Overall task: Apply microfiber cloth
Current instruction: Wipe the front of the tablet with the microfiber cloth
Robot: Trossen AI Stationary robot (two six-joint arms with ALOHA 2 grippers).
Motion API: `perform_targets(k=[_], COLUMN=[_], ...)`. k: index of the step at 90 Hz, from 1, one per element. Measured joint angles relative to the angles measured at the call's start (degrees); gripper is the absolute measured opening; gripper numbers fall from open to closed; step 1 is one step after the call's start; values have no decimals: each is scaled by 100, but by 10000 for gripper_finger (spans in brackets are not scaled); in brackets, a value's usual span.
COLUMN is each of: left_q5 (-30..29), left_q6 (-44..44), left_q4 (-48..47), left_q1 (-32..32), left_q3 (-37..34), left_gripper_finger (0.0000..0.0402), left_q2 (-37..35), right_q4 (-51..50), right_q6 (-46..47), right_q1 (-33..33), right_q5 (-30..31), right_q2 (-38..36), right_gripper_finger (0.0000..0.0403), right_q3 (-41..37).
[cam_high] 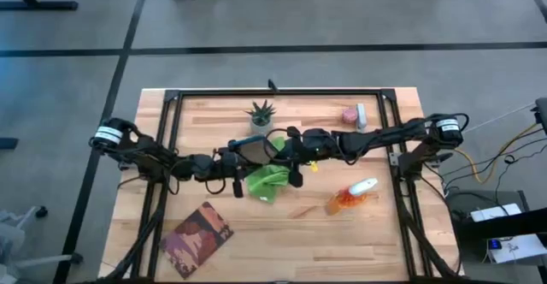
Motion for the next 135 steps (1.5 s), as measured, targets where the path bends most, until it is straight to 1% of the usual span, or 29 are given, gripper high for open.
perform_targets(k=[18,36,44,50,59,71,77,82,90,95,108,117,125,135], left_q5=[-39,-46,-35,-44,-45,40,223,414,837,1223,2113,2518,2687,2575], left_q6=[-224,-544,-785,-1001,-1480,-2279,-2691,-2993,-3363,-3505,-3661,-3864,-4139,-4268], left_q4=[-408,-1417,-2210,-3065,-4455,-6049,-6698,-7156,-7599,-7858,-8033,-8147,-8552,-9115], left_q1=[4,7,4,4,7,7,7,7,7,7,4,4,4,5], left_q3=[-2,-4,-4,-4,-9,-9,-10,-9,-9,-9,-9,-9,-9,-9], left_gripper_finger=[11,10,10,10,10,10,10,10,10,10,10,10,10,9], left_q2=[-164,-733,-1202,-1620,-2291,-3125,-3445,-3720,-4045,-4228,-4449,-4460,-4469,-4486], right_q4=[-206,-853,-1324,-1720,-1924,-1874,-1806,-1550,-936,-455,612,629,606,728], right_q6=[-29,-133,-308,-445,-482,-407,-401,-402,-407,-451,-554,-558,-557,-415], right_q1=[4,7,7,24,43,53,101,148,231,290,330,322,321,335], right_q5=[153,239,248,245,239,349,520,536,536,535,538,553,648,687], right_q2=[-4,-54,-80,-98,-101,9,191,399,815,1107,1824,2249,2605,2888], right_gripper_finger=[90,135,154,167,181,191,192,191,189,187,177,165,150,125], right_q3=[1,157,321,422,452,385,332,298,270,270,285,382,442,567])
